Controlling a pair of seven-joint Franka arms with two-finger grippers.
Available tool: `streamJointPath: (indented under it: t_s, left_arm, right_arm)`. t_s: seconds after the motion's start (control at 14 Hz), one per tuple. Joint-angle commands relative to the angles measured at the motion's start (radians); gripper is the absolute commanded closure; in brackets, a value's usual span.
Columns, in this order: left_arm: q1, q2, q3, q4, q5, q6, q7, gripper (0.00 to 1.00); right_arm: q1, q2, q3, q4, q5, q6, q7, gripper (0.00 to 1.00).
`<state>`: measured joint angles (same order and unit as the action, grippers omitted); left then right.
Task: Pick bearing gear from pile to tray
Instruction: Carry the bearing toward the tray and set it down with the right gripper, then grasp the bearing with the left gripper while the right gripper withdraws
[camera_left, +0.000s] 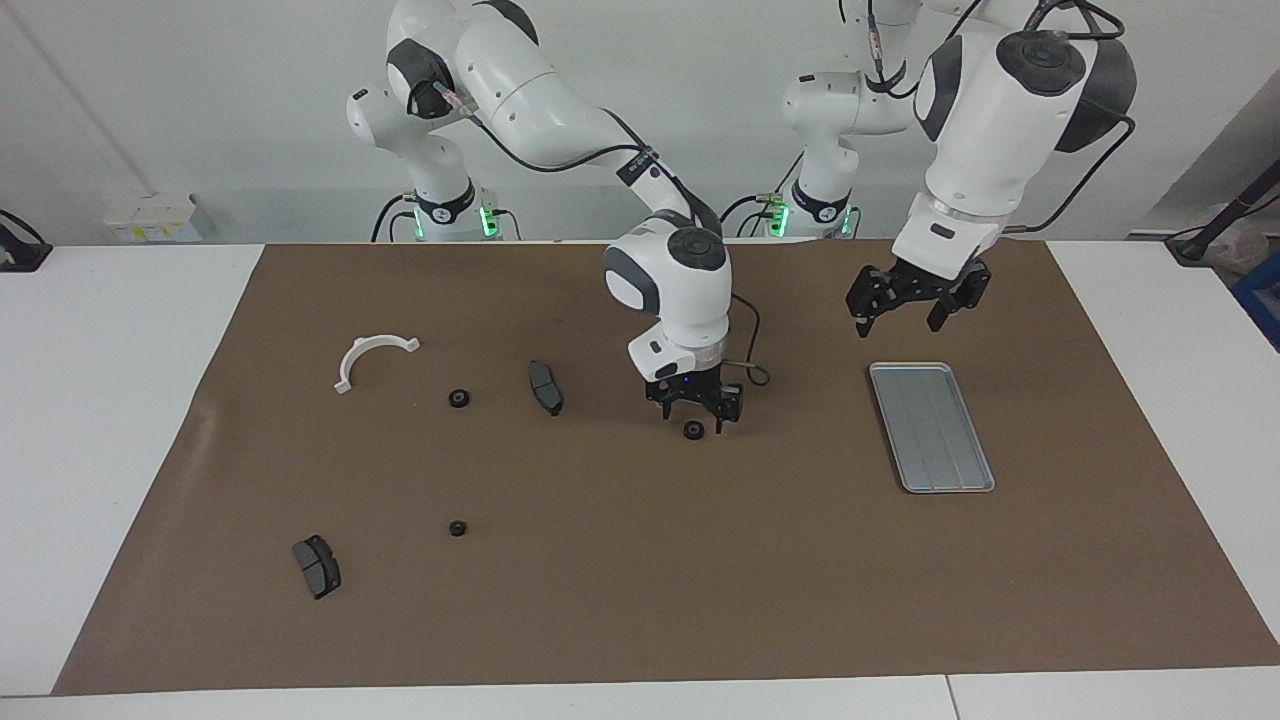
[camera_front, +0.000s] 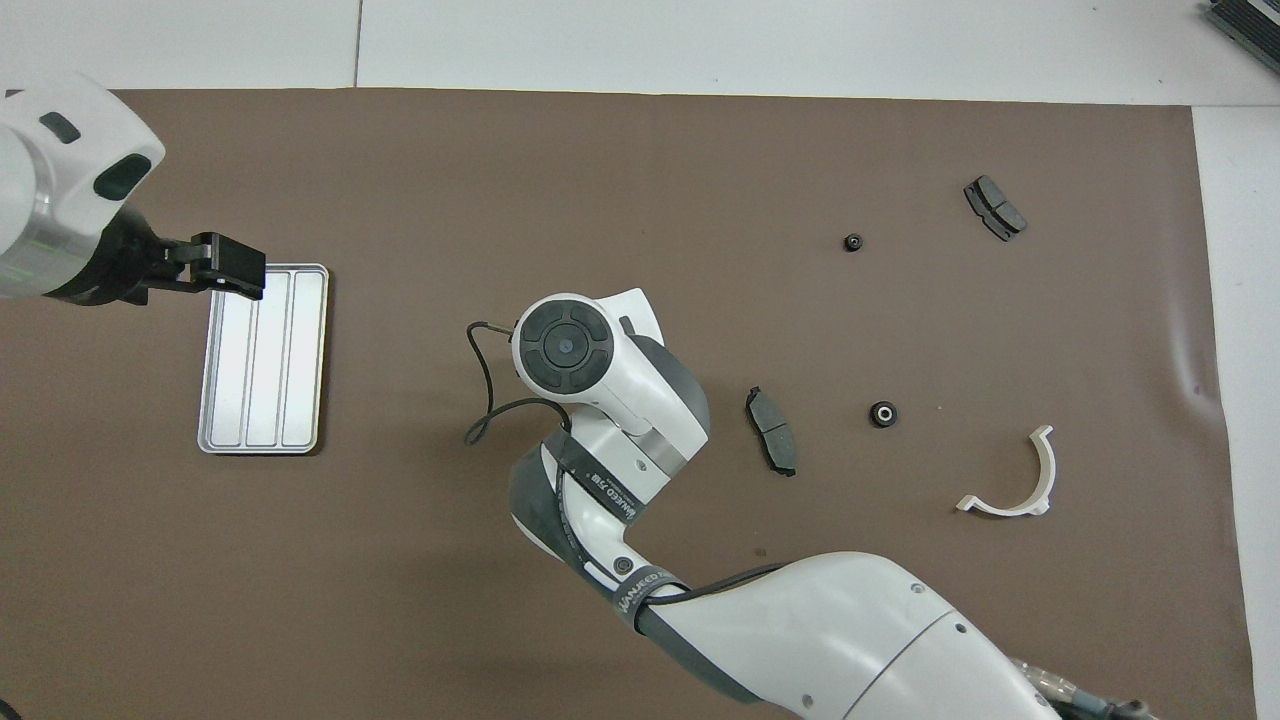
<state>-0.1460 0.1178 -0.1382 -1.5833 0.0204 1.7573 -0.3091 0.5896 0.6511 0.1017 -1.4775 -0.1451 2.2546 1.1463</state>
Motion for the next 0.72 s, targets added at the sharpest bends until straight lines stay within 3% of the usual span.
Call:
streamJointPath:
  t_s: [0.0,0.29,0.64]
  left_arm:
    - [-0.067,0.031,0.015,-0.001,-0.011,0.062,-0.094,0.0]
    - [-0.125,0.074,0.015,0.0,-0.011,0.128,-0.163,0.0]
    - [-0.207,0.152,0.017,0.002,-0.001,0.2,-0.257,0.0]
  right_arm:
    - [-0.059,-0.098,0.006,-0.146,-0.017,0.006,-0.075,0.06]
    - [-0.187,-0.295,0.009,-0.426,-0.001,0.103,-0.291,0.04]
    - [-0.293,-0.41,0.009,-0.579,0.006,0.105,-0.48,0.0]
